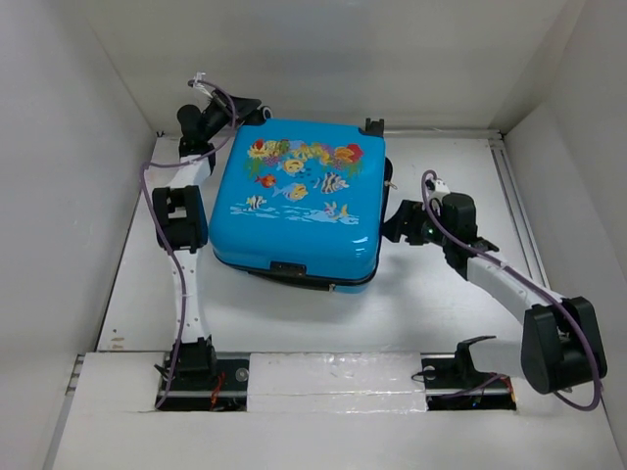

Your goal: Pack the luggage

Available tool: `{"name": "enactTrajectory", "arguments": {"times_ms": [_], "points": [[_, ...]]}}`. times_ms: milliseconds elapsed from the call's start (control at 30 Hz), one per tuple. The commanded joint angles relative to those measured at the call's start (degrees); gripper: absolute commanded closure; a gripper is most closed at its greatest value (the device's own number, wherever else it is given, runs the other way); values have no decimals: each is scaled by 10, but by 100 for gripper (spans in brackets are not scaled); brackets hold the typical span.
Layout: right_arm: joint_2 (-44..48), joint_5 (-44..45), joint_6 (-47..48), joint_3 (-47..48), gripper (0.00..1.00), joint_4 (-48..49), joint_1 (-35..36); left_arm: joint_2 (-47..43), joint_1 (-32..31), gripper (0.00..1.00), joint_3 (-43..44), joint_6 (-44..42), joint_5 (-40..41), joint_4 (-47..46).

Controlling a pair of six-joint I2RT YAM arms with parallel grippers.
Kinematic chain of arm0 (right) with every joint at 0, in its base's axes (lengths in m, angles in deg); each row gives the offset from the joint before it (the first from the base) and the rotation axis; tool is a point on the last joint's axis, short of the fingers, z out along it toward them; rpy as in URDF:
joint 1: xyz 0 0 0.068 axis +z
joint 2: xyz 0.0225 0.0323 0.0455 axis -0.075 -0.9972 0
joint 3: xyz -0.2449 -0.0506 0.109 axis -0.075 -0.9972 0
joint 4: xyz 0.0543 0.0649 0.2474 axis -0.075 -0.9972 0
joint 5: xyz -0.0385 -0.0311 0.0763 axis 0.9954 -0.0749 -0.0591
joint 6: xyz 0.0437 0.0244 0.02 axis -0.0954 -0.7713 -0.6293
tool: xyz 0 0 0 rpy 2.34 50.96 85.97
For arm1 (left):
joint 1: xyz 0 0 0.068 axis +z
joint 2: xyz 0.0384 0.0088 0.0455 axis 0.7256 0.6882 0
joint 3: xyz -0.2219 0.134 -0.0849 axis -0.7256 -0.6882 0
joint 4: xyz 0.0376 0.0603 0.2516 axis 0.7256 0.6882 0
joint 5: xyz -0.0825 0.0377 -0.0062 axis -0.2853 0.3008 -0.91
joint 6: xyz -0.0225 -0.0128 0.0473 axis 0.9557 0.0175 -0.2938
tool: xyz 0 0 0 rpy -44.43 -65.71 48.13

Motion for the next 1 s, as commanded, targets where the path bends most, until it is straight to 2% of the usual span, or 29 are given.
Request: {"name": "enactTrajectory", "arguments": {"times_ms": [0, 33, 133, 300, 367, 433, 500, 533, 567, 600, 633, 700, 733, 767, 833, 867, 967], "points": [[-28, -10, 7, 13, 16, 32, 12, -79, -47, 96, -40, 75, -96, -177], [-38, -10, 7, 13, 16, 32, 12, -88, -47, 100, -52, 75, -96, -177], [-66, -4, 2, 35, 16, 52, 12, -129, -47, 100, -123, 85, -102, -223], [-113, 7, -4, 81, 16, 52, 7, -163, -47, 100, -210, 65, -102, -238], [-118, 20, -4, 86, 16, 52, 0, -192, -32, 100, -264, 55, -57, -225], [-108, 20, -9, 86, 16, 52, -13, -223, -9, 88, -341, 58, -4, -212], [-98, 29, -16, 86, 16, 52, -32, -272, 28, 71, -390, 71, 72, -212], [-93, 37, -16, 92, 16, 58, -37, -289, 39, 52, -412, 71, 97, -193], [-87, 37, -29, 92, 16, 58, -44, -329, 61, 45, -455, 59, 126, -167], [-87, 44, -37, 92, 16, 58, -53, -350, 68, 42, -474, 43, 194, -130], [-82, 45, -43, 92, 19, 67, -71, -369, 74, 41, -488, 24, 228, -45], [-76, 45, -54, 85, 28, 79, -86, -408, 80, 41, -503, -48, 318, 37], [-76, 38, -55, 79, 43, 86, -100, -417, 80, 41, -510, -63, 344, 73], [-76, 38, -61, 73, 75, 86, -105, -423, 80, 42, -517, -75, 366, 116], [-85, 44, -73, 73, 85, 105, -110, -423, 85, 47, -517, -90, 417, 174], [-95, 44, -73, 73, 91, 111, -103, -416, 85, 50, -517, -97, 417, 211], [-172, 21, -73, 114, 93, 111, -72, -379, 80, 55, -517, -102, 379, 238]]}}
